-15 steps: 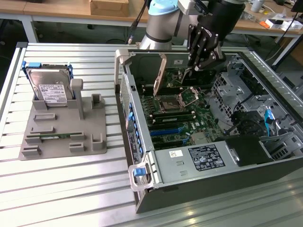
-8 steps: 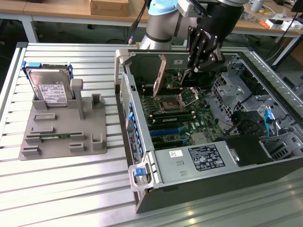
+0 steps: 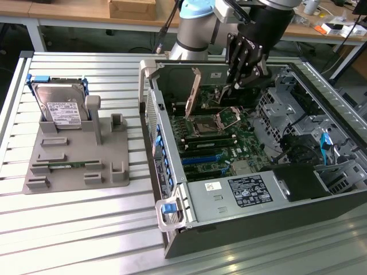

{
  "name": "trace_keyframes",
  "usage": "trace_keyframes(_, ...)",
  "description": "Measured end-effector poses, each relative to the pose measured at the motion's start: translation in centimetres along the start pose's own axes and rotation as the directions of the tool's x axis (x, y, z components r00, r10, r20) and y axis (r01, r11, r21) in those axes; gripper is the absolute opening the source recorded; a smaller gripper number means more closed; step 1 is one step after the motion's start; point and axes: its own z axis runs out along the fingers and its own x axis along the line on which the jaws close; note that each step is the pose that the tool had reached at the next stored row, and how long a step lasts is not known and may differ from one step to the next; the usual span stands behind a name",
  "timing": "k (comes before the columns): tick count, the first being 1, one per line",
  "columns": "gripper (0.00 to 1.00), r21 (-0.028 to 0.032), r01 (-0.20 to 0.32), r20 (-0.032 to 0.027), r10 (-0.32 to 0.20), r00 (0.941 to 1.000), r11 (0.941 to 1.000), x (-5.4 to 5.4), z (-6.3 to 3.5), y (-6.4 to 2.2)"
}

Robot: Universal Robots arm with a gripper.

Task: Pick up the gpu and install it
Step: 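Insert the gpu into the slot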

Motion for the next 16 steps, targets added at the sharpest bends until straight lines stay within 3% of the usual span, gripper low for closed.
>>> trace_keyframes(16,0.27,0.0001,0.0,0.0001,0.0,1.0,1.0,0.04,0.69,-0.02)
